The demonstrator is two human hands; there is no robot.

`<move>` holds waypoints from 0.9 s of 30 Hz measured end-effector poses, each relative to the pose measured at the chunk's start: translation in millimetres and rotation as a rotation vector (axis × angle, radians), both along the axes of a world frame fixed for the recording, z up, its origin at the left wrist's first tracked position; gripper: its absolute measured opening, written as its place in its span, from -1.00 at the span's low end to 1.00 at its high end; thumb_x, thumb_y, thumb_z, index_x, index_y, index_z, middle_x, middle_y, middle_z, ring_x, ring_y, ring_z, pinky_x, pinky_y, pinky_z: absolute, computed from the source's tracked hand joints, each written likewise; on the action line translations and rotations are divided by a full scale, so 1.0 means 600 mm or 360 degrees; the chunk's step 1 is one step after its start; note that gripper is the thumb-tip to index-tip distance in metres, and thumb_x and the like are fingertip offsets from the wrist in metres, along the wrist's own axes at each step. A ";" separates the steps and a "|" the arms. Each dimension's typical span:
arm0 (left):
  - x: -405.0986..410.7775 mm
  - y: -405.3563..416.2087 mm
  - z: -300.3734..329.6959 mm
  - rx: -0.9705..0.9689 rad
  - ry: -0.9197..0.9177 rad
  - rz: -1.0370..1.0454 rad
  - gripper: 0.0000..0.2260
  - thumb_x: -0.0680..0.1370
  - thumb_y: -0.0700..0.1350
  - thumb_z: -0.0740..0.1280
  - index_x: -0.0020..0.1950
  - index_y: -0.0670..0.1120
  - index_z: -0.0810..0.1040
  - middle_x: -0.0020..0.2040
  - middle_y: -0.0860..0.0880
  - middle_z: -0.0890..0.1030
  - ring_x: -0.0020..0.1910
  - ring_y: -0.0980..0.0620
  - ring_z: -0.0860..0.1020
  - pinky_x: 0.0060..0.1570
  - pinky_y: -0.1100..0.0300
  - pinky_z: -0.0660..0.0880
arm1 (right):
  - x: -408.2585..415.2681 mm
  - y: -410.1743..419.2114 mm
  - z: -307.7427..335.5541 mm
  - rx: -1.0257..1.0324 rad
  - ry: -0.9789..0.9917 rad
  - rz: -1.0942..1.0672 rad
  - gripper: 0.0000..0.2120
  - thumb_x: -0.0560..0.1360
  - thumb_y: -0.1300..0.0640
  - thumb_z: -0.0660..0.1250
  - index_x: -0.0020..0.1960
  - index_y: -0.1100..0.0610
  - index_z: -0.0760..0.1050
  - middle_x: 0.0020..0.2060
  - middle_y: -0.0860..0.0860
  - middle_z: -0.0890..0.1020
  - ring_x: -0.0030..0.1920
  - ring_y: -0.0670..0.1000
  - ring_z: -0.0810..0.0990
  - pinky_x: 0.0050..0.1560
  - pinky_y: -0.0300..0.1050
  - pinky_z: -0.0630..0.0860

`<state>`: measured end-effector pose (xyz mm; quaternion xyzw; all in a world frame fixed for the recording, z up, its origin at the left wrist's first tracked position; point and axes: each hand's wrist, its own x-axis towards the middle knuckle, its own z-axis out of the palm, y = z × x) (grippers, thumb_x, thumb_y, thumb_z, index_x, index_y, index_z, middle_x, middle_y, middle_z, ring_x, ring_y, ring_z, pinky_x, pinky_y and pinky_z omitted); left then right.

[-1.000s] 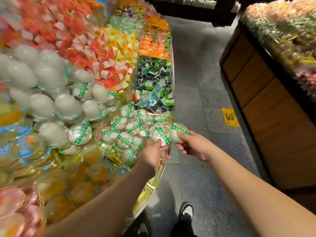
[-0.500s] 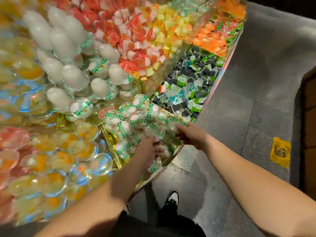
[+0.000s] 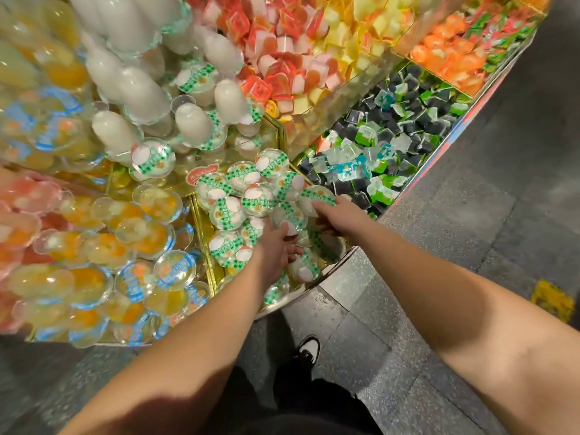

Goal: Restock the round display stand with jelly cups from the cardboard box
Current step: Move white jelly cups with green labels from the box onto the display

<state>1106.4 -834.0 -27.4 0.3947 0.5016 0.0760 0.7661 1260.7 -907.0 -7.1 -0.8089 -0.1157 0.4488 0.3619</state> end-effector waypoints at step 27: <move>-0.027 0.017 0.056 0.0200 0.0205 -0.0297 -0.71 0.63 0.04 0.25 0.22 -0.14 0.45 0.07 -0.11 0.57 -0.36 -0.04 0.57 -0.34 0.16 0.45 | 0.013 -0.005 0.025 -0.0218 -0.0388 0.0062 -0.26 0.49 -0.32 0.28 0.43 0.19 0.30 0.30 0.15 0.48 0.20 0.16 0.49 0.08 0.02 0.47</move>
